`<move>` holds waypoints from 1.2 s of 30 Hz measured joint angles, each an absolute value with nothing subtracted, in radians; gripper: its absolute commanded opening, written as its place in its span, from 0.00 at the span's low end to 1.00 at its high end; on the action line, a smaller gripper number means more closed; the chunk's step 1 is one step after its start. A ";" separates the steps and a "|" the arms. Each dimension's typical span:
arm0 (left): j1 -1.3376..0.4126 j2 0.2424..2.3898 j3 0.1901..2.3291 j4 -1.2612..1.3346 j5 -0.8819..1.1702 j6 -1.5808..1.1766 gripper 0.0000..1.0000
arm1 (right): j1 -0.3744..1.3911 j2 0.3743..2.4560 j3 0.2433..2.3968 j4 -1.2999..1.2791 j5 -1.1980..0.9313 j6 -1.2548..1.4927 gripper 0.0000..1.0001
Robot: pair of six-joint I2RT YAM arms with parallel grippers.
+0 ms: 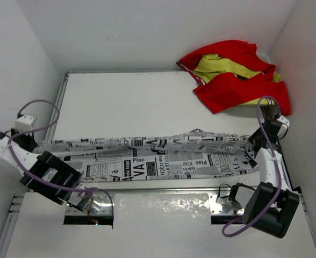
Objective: Fold and stack the trousers
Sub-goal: Fold the trousers
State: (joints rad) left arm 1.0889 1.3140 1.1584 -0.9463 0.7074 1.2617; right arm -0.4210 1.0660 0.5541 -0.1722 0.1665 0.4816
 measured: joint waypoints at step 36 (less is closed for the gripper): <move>1.433 1.545 1.041 -1.161 0.364 1.928 0.68 | -0.429 0.949 0.449 -0.339 0.515 0.511 0.82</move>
